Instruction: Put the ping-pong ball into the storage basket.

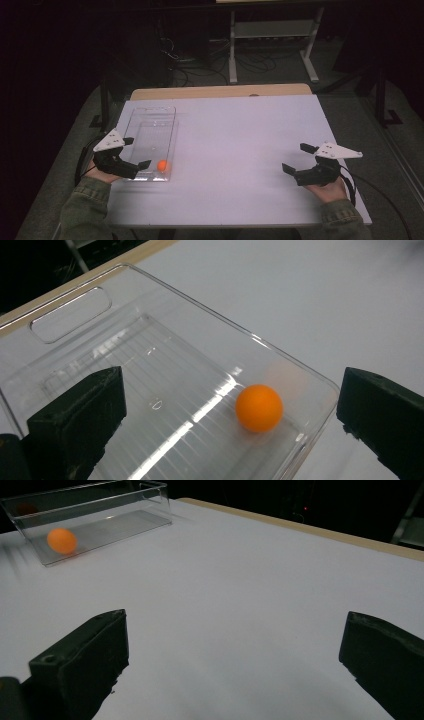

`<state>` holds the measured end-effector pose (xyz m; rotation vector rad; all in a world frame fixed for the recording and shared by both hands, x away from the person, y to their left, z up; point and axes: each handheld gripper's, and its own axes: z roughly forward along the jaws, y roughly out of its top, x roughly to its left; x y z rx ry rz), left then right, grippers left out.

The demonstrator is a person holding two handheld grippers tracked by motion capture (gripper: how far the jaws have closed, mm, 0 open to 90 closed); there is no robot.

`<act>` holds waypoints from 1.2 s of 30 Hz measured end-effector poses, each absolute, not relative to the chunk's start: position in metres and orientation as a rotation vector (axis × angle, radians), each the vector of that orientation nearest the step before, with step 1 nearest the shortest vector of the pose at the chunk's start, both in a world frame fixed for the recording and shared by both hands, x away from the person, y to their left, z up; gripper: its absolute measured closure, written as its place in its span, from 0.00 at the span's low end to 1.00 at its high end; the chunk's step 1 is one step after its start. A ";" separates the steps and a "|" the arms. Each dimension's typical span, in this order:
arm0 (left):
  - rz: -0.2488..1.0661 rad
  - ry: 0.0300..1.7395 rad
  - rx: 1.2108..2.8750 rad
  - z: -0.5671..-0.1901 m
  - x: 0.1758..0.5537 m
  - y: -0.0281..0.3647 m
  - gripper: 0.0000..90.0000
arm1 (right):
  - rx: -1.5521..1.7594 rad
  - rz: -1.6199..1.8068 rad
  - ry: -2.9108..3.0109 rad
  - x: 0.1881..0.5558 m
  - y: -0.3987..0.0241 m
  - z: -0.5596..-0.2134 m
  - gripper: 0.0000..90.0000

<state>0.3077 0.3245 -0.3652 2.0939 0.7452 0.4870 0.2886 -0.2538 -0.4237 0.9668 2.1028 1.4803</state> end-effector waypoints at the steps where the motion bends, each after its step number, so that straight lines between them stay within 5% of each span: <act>1: 0.486 0.748 2.091 -0.366 0.307 0.325 0.00 | 0.967 1.480 2.103 0.289 -0.254 -0.424 0.00; 36: 0.462 0.747 1.960 -0.381 0.291 0.332 0.00 | 0.964 1.481 2.101 0.289 -0.254 -0.424 0.00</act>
